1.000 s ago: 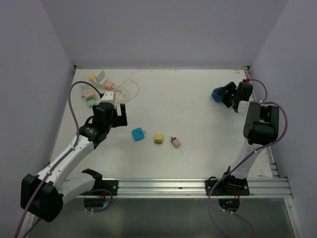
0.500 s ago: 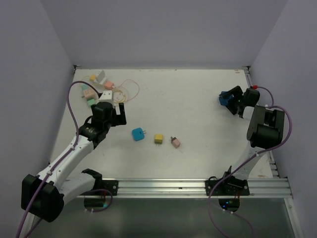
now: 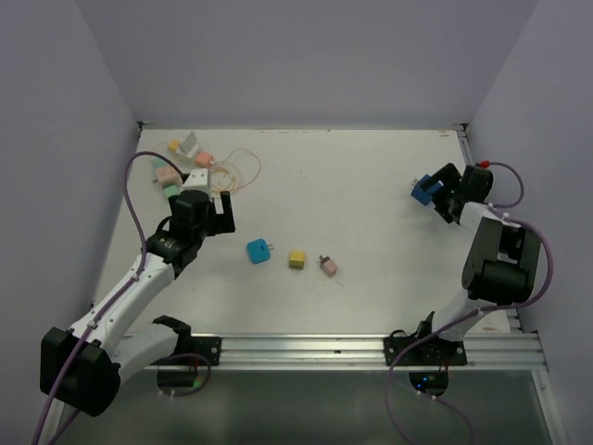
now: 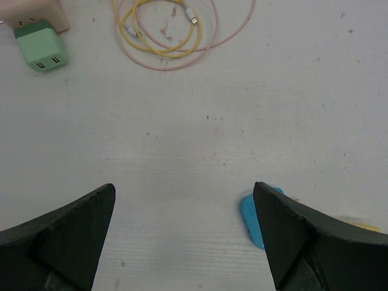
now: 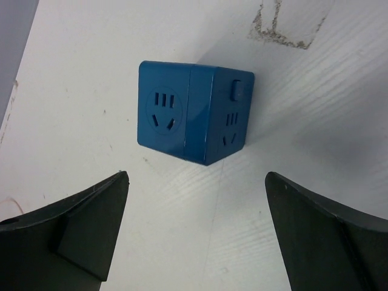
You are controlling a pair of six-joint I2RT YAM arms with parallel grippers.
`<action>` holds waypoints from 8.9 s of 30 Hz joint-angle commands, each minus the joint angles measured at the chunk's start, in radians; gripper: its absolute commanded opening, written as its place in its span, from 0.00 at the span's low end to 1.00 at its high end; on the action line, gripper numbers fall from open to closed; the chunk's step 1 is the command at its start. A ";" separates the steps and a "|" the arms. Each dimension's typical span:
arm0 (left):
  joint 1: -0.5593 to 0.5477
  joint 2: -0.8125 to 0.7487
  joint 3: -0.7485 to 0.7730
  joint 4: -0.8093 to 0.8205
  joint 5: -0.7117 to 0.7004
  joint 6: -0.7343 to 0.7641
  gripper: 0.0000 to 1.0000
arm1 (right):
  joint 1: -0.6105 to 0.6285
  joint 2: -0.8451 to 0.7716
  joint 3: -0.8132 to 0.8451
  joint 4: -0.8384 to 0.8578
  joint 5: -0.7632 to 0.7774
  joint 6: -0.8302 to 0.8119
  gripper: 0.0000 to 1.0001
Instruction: Pull the plug off the socket
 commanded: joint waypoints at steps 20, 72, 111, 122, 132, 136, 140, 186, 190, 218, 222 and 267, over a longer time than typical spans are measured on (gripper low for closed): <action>0.117 0.162 0.105 -0.003 0.034 -0.131 0.99 | 0.721 -0.298 0.079 -0.305 0.090 -0.282 0.99; 0.522 1.054 0.780 0.146 0.069 0.123 0.84 | 0.856 -0.430 -0.141 -0.213 -0.127 -0.425 0.99; 0.323 0.392 0.135 -0.057 0.178 0.023 0.00 | 0.858 -0.463 -0.110 -0.242 -0.154 -0.378 0.99; 0.151 0.268 0.065 0.103 0.494 0.097 0.00 | 0.869 -0.366 -0.039 -0.138 -0.206 -0.215 0.99; -0.130 0.180 0.044 0.138 0.496 0.191 0.00 | 0.872 -0.286 0.007 0.011 -0.142 0.070 0.88; -0.210 0.172 0.042 0.149 0.493 0.200 0.00 | 0.875 -0.252 0.010 0.074 -0.148 0.151 0.85; -0.280 0.153 0.038 0.193 0.471 0.191 0.00 | 0.887 -0.220 0.002 0.117 -0.148 0.210 0.84; -0.457 0.105 -0.123 0.183 0.361 -0.048 0.00 | 0.683 -0.130 0.092 0.196 -0.227 0.265 0.00; -0.500 0.111 -0.113 0.120 0.321 -0.067 0.00 | 0.654 -0.123 0.160 0.122 -0.180 0.211 0.00; -0.511 0.168 0.067 0.166 0.138 0.011 0.00 | 0.708 -0.021 -0.064 0.033 -0.269 0.053 0.00; -0.485 0.224 0.087 0.222 0.178 0.030 0.00 | 0.741 0.027 -0.079 0.074 -0.271 0.072 0.07; -0.455 0.358 0.236 0.344 0.233 0.119 0.00 | 0.777 -0.277 -0.164 0.203 -0.400 0.244 0.99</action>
